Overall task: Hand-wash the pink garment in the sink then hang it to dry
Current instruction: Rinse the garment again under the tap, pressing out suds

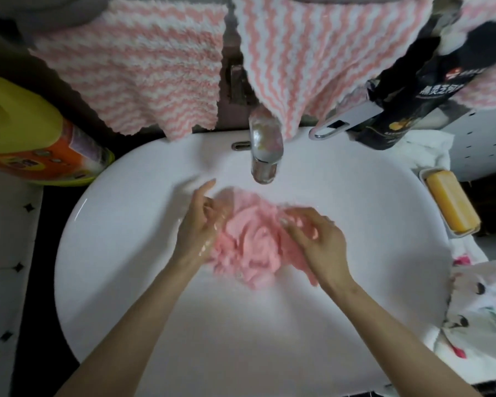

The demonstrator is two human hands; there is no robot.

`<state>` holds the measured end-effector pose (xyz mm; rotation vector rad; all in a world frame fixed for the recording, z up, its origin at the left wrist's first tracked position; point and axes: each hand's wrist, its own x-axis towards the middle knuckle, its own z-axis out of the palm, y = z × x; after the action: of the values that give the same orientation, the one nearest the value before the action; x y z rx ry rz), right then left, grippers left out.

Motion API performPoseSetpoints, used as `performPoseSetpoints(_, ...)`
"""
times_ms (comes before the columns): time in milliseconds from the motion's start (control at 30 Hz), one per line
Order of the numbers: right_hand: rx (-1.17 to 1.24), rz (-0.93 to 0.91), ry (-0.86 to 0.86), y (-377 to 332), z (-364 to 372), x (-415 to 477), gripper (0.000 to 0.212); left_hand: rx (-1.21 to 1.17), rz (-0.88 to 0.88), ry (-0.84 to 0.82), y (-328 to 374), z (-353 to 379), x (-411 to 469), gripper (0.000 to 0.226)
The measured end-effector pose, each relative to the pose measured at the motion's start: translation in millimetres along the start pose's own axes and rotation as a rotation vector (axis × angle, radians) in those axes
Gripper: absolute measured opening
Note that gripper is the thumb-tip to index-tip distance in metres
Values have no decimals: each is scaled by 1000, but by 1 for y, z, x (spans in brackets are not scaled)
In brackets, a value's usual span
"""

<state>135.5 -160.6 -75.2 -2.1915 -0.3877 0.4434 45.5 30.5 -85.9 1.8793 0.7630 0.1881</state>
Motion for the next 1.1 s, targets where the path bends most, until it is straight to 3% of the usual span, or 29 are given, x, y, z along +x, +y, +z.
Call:
performPoseSetpoints(67,-258,-122,146,19,12,-3,63,488,196,-73,-32,15,-14,105)
performPoseSetpoints(167,-434,-125,-28,41,51,0,73,715,167,-185,-64,48,-32,116)
performPoseSetpoints(267,-575,-218,-62,57,81,0,63,783,240,-57,-77,63,-36,93)
performPoseSetpoints(367,-597,-291,58,61,90,9,53,732,377,154,-80,76,-31,62)
performPoseSetpoints(467,-601,-341,156,65,97,24,43,732,400,277,-82,87,-22,41)
performPoseSetpoints(600,-594,-273,250,63,103,48,38,851,445,283,-86,88,2,13)
performPoseSetpoints(667,-546,-207,247,60,106,56,35,850,436,174,-82,86,12,1)
performPoseSetpoints(733,-523,-113,211,50,105,60,35,745,291,0,-67,81,18,12)
performPoseSetpoints(800,-534,77,124,35,103,65,39,669,39,-128,-50,72,30,20)
performPoseSetpoints(833,-468,192,84,28,98,68,39,552,-83,-153,-42,66,35,27)
performPoseSetpoints(900,-112,359,47,10,82,68,31,91,-234,-225,-26,52,40,43)
performPoseSetpoints(967,324,300,-34,-9,54,56,12,-345,-220,-174,-8,32,31,40)
performPoseSetpoints(1033,571,190,-189,-20,27,34,38,-644,-221,-85,-1,17,14,32)
performPoseSetpoints(1100,504,113,-218,-21,19,12,42,-602,-174,-38,-7,7,-3,48)
